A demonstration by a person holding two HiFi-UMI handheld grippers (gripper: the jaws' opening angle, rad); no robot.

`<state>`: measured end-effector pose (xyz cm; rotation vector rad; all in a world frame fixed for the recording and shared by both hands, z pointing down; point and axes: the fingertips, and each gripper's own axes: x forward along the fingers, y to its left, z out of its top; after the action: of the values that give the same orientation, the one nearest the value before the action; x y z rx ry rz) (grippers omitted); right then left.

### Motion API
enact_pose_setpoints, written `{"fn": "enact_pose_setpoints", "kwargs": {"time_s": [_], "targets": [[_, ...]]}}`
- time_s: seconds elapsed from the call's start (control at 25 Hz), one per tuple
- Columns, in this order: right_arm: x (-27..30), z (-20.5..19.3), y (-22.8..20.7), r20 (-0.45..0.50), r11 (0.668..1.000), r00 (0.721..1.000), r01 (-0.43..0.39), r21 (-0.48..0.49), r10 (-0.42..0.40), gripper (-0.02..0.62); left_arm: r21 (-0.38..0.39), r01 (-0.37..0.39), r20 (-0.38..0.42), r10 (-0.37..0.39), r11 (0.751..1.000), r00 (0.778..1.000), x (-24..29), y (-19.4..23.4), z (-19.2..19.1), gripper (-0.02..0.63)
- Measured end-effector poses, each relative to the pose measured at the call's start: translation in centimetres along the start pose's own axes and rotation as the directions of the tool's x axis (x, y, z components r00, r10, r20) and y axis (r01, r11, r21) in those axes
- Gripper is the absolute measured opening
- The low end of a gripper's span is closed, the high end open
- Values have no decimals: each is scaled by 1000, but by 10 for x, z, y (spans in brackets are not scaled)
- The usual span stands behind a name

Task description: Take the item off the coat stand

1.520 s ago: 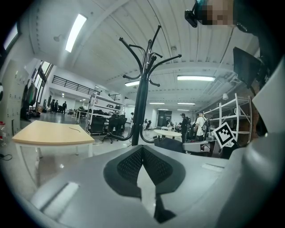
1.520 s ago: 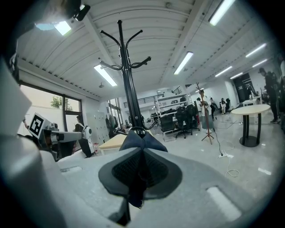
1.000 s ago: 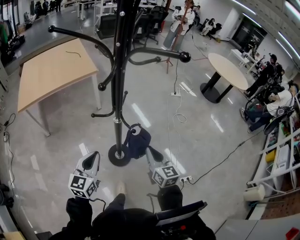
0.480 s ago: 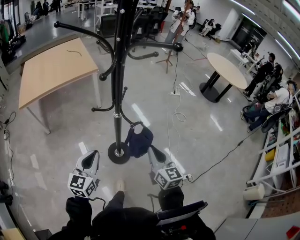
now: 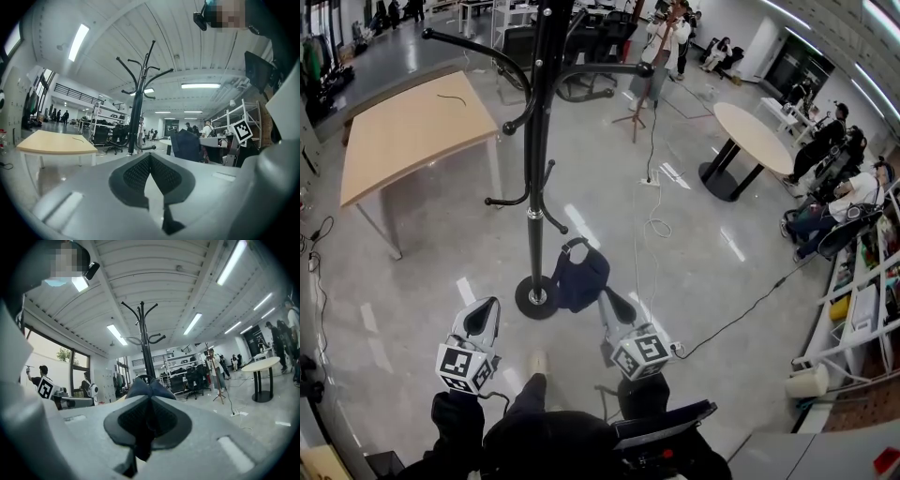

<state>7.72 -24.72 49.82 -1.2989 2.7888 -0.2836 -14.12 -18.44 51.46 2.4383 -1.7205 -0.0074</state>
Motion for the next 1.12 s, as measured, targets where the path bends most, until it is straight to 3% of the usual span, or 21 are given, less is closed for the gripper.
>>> {"fn": "enact_pose_setpoints", "kwargs": {"time_s": [1.12], "targets": [[-107, 46, 48, 83, 1000, 996, 15, -20, -13, 14, 82, 27, 89, -35, 996, 995, -74, -75, 48, 3]]}}
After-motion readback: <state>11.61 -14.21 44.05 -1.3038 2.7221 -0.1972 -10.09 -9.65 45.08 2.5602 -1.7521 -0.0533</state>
